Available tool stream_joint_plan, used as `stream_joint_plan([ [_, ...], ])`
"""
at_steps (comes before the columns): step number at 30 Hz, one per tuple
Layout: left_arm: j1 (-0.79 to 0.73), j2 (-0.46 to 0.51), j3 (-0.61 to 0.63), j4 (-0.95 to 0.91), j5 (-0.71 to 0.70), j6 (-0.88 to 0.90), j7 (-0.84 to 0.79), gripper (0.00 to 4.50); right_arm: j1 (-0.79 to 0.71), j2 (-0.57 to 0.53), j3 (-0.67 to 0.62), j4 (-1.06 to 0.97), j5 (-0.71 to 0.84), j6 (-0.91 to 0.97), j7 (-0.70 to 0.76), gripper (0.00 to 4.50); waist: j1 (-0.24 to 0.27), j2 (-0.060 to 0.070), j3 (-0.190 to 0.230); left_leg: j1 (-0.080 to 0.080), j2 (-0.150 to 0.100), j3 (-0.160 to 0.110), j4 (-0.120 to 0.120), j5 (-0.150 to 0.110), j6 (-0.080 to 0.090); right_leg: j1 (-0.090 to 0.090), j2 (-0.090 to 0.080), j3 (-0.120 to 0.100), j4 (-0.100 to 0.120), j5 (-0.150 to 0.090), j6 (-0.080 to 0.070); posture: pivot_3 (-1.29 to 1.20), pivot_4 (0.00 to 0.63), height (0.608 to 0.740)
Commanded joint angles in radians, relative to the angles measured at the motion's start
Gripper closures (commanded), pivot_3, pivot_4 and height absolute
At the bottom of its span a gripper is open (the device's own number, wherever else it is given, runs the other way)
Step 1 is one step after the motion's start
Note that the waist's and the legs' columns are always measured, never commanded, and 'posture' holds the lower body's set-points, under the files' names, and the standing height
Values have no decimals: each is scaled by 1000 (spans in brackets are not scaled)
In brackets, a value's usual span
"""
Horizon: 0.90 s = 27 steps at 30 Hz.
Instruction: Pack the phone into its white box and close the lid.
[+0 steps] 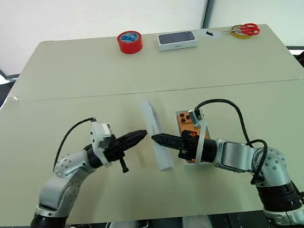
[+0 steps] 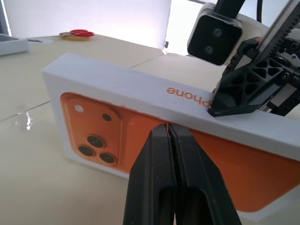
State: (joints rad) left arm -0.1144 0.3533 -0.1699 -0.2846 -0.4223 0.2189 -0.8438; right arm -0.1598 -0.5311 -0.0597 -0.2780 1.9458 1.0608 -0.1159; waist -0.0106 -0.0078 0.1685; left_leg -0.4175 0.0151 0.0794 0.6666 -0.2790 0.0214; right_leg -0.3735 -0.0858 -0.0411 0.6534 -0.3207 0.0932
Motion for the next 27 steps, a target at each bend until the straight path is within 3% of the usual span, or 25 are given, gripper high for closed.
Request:
stream_joint_plan([
  [1,-42,-29,-30,28,24,-42,-7,4429,-40,-7,-25,4,26,-8,-16,4500,0,0,0,0,0,0,0,0,0,0,0,0,0,0,0,0,150,730],
  [2,-52,-39,-37,48,29,-49,-10,4429,-39,-6,-30,14,26,-1,-10,4500,0,0,0,0,0,0,0,0,0,0,0,0,0,0,0,0,150,730],
  [5,-71,-57,-46,91,39,-65,-23,4500,-23,-5,-50,39,26,21,12,3622,1,0,0,0,0,0,0,0,0,0,0,0,0,0,0,0,150,730],
  [10,-135,-110,-80,195,75,-117,-41,4500,-13,-120,-117,59,26,49,56,1051,3,0,0,-1,0,0,1,0,1,0,0,0,0,0,0,0,150,730],
  [11,-153,-129,-88,219,79,-119,-43,4500,-9,-185,-131,65,14,81,98,1051,6,0,0,-1,0,0,1,0,1,0,0,0,0,0,0,0,150,730],
  [14,-213,-189,-99,299,91,-133,-37,4500,7,-367,-173,75,-227,144,371,1051,19,1,0,-2,-1,0,2,-1,2,0,-1,-1,0,0,0,0,150,730],
  [17,-251,-232,-107,346,103,-143,-31,4500,-5,-485,-154,140,-483,61,624,1051,23,0,0,-2,-1,0,2,-1,2,0,0,-1,-1,0,0,0,150,730],
  [20,-249,-255,-72,326,48,-76,-20,4500,-75,-502,-113,210,-791,-183,762,1051,17,0,-1,-1,0,0,2,-1,2,0,1,0,-1,0,0,0,150,730],
  [22,-228,-208,-43,298,15,-29,-56,4500,-101,-481,-43,204,-1063,-425,780,1051,16,1,-1,-1,0,0,2,-1,1,-1,2,0,-1,0,0,0,150,730],
  [24,-211,-159,-38,287,19,-24,-84,4500,-119,-441,-26,224,-1173,-528,797,1051,14,1,-1,-1,1,0,1,0,0,-1,4,0,0,0,0,0,150,730],
  [27,-176,-73,-28,264,17,4,-123,4500,-130,-384,-6,265,-1355,-679,765,2394,16,1,0,-1,2,0,1,4,-6,-2,5,0,0,0,0,0,150,730],
])
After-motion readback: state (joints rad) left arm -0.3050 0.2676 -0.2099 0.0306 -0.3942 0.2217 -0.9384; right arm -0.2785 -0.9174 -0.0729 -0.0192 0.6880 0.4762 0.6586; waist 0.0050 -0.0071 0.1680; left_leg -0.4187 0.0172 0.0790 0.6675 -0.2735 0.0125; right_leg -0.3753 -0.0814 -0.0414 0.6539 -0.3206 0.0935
